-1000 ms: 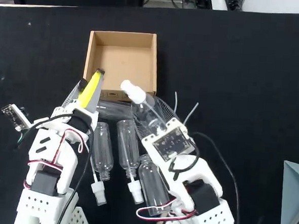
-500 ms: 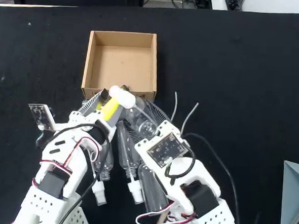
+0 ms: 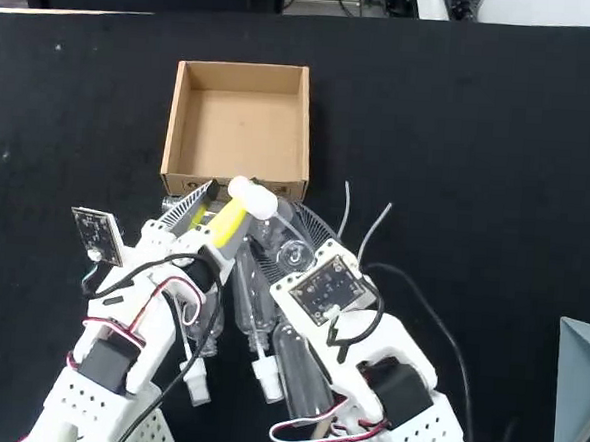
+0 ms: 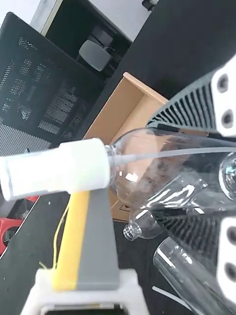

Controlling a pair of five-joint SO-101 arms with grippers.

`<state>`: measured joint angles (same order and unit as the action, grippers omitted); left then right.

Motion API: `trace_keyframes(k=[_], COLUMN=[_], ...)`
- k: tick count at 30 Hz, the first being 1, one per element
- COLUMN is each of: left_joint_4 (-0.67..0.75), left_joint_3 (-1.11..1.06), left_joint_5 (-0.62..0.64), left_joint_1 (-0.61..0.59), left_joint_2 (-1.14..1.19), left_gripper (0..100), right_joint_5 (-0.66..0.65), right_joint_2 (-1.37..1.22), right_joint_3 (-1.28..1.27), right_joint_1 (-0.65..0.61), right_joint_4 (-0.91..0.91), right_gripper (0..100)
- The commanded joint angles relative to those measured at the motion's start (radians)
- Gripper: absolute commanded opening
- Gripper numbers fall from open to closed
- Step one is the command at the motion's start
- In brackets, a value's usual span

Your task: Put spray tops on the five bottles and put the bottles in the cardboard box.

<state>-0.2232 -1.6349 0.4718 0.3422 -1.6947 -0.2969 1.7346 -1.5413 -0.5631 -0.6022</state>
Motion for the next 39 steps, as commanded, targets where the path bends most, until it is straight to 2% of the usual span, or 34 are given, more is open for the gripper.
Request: trace_keyframes(k=[1, 8, 13, 22, 28, 39], left_joint_4=[0.008, 0.008, 0.012, 0.014, 0.014, 0.014], left_joint_3=[0.005, 0.005, -0.022, -0.022, -0.022, -0.001], left_joint_5=[-0.018, -0.026, -0.098, -0.095, -0.095, -0.095], left_joint_1=[0.058, 0.058, 0.097, 0.096, 0.094, 0.024], left_joint_2=[-0.003, -0.003, -0.005, -0.005, -0.005, -0.005], left_gripper=[20, 20, 20, 20, 20, 20], right_joint_5=[0.003, 0.002, 0.002, 0.006, 0.011, 0.012], right_joint_2=[0.015, 0.015, 0.015, 0.015, 0.015, 0.015], right_joint_3=[0.025, 0.007, -0.001, -0.013, -0.012, -0.025], right_joint_1=[0.009, 0.012, 0.014, 0.015, 0.069, 0.086], right_joint_4=[0.005, 0.011, 0.005, 0.011, 0.014, 0.043], right_gripper=[1.2, 1.2, 1.2, 1.2, 1.1, 1.1])
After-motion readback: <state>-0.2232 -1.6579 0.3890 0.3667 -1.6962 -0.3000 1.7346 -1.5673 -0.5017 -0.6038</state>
